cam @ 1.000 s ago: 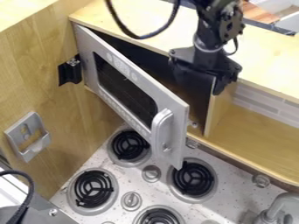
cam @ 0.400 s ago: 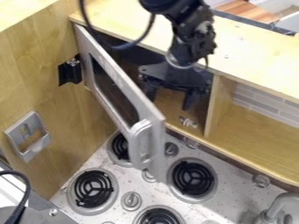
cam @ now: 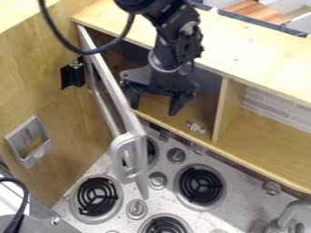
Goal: Open microwave
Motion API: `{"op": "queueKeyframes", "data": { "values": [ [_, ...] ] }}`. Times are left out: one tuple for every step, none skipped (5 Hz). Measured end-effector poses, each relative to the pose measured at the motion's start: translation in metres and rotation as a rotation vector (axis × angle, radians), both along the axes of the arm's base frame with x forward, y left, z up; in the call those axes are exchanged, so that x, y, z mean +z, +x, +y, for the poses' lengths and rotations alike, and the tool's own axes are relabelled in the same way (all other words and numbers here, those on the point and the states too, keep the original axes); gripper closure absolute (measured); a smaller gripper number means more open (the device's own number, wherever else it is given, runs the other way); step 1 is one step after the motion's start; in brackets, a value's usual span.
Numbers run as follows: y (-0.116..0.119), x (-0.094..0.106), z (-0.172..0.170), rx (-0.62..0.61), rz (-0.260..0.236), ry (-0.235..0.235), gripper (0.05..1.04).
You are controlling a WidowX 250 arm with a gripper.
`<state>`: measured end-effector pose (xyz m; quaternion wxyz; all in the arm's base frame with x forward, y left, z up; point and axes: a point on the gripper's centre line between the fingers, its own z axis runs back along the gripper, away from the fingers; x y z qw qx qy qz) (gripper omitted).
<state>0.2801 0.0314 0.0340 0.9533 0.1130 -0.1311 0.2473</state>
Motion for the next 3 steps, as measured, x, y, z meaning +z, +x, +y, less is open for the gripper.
{"op": "queueKeyframes", "data": {
  "values": [
    [-0.012, -0.004, 0.012, 0.045, 0.018, 0.003, 0.083],
    [-0.026, -0.011, 0.027, 0.099, 0.048, 0.002, 0.083],
    [-0.038, -0.016, 0.043, 0.157, 0.074, 0.008, 0.083]
  ]
}}
